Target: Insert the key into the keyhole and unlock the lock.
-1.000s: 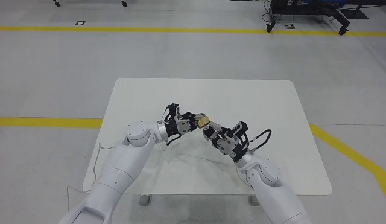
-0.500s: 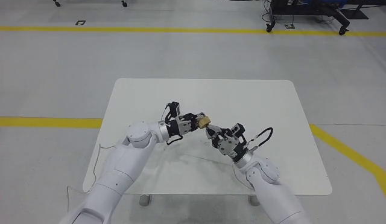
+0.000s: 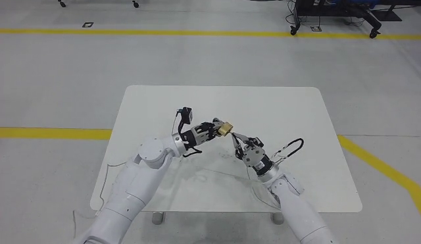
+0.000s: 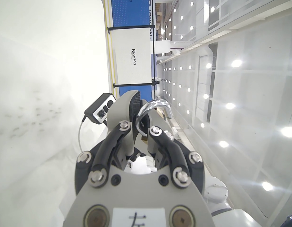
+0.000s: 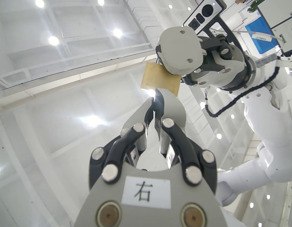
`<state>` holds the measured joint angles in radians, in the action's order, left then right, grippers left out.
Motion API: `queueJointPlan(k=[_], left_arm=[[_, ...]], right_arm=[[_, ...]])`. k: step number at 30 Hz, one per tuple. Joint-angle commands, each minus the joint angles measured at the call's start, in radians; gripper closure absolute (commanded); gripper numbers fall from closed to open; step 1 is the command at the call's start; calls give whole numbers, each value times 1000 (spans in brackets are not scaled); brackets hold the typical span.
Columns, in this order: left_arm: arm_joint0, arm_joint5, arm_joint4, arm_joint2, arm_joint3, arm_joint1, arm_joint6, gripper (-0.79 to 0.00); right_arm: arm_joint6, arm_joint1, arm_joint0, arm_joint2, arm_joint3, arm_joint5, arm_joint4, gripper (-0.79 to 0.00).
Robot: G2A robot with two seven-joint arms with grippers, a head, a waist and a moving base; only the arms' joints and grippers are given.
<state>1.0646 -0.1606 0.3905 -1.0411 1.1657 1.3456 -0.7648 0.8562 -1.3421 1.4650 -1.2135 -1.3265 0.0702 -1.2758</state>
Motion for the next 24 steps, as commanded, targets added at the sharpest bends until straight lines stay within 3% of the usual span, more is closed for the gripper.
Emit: queueJointPlan(k=[1, 3, 4, 5, 11, 14, 18, 24], left_arm=[[3, 1, 0, -3, 5, -1, 4, 0], [5, 4, 2, -5, 7, -1, 7, 0], [6, 6, 2, -6, 8, -1, 11, 0], [7, 8, 3, -7, 8, -1, 14, 0], [7, 36, -24, -5, 12, -2, 45, 0], [9, 47, -63, 3, 21, -3, 70, 0], [5, 76, -166, 25, 33, -5, 110, 0], [1, 124, -385, 96, 51, -5, 162, 0]], right_arm=[[-3, 0, -3, 0, 3, -7, 12, 0], [-3, 0, -4, 1, 1, -7, 21, 0], [-7, 1, -5, 1, 1, -12, 39, -68], [-9, 2, -5, 2, -1, -16, 55, -203], [11, 14, -2, -29, -15, -12, 124, -339], [-6, 30, 10, -64, -42, -28, 247, -523], [-146, 58, 65, -145, -143, -97, 505, -785], [-386, 85, 213, -277, -373, -152, 799, -785]])
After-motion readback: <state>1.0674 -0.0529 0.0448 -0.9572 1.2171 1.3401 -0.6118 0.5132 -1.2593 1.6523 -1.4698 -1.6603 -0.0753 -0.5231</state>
